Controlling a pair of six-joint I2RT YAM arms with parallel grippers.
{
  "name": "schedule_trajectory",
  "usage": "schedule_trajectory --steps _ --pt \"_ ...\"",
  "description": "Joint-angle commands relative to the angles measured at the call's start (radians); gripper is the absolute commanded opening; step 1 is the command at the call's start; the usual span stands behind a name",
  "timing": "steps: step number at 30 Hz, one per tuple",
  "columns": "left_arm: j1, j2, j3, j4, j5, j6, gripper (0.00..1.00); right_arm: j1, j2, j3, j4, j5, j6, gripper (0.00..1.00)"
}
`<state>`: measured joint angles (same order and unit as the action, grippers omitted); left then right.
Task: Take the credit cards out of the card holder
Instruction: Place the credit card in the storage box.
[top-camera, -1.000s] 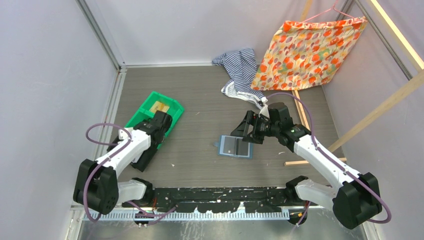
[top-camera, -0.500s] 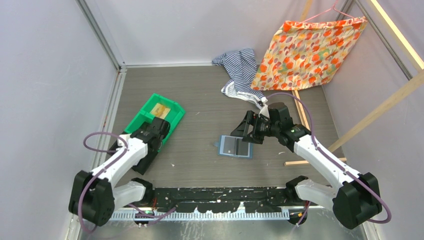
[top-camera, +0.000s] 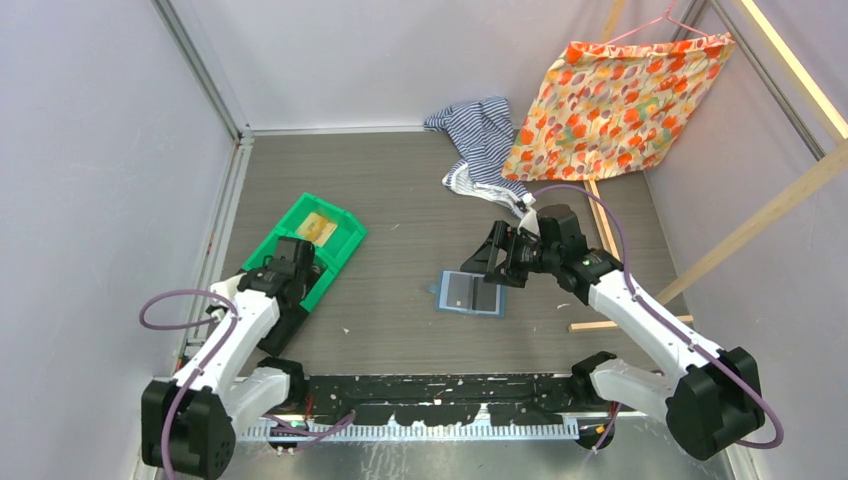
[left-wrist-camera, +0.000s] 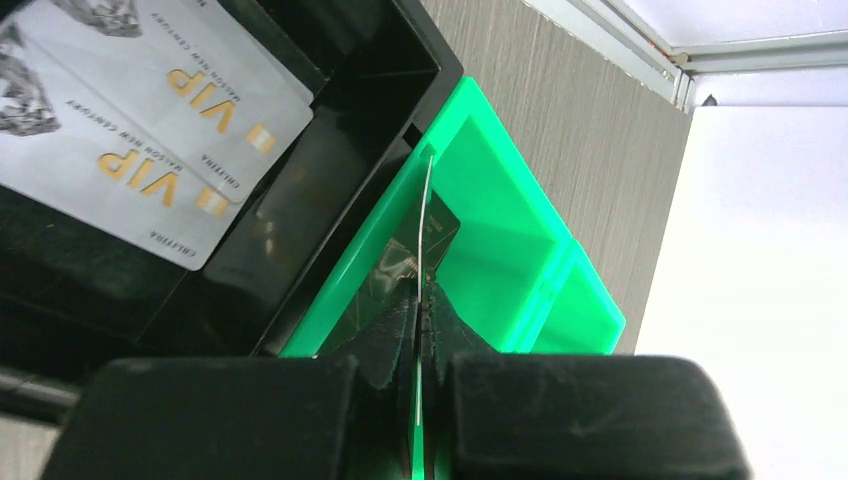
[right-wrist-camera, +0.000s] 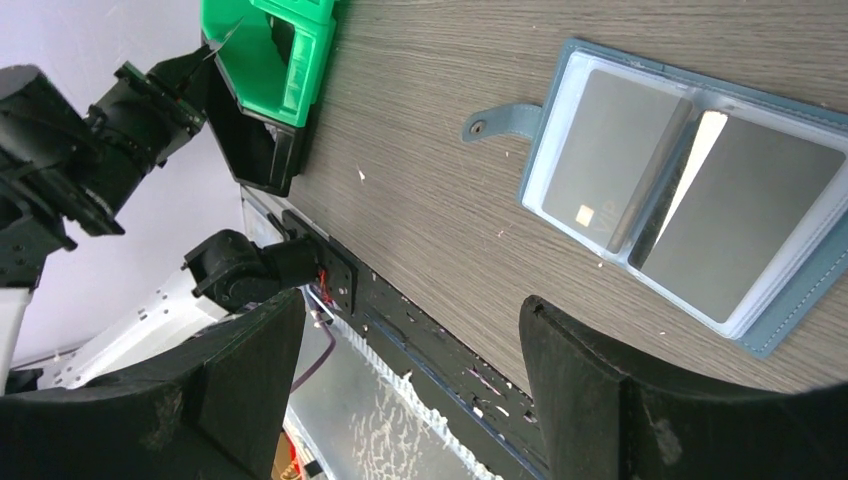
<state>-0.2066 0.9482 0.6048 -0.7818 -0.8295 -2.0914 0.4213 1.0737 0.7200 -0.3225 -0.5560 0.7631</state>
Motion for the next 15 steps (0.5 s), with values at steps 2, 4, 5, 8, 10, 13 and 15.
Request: schedule_trajectory --steps 2,4,5,8,10,13,15 --pt "0.029 0.120 0.056 0.125 -0.058 -0.088 0.01 -0.004 -0.044 0.003 0.011 -0.021 -0.005 0.83" --pt "0.040 0.161 0.089 0.143 -0.060 -0.060 0.01 -0.004 -0.049 0.001 0.003 -0.017 -0.009 0.83" --pt "0.047 0.181 0.095 0.153 -0.052 -0.057 0.00 -0.007 -0.051 0.001 0.000 -0.015 -0.011 0.83" --pt "0.078 0.220 0.100 0.273 -0.029 0.054 0.01 -0.006 -0.051 0.001 -0.004 -0.014 -0.014 0.83" --pt "0.105 0.251 0.097 0.396 0.028 0.164 0.01 -0.006 -0.051 0.001 -0.005 -0.013 -0.017 0.83" --pt "0.156 0.329 0.116 0.574 0.154 0.304 0.01 -0.006 -0.051 0.001 -0.006 -0.012 -0.018 0.83" --pt "0.172 0.394 0.151 0.637 0.234 0.381 0.01 -0.006 -0.048 0.001 -0.006 -0.010 -0.018 0.83"
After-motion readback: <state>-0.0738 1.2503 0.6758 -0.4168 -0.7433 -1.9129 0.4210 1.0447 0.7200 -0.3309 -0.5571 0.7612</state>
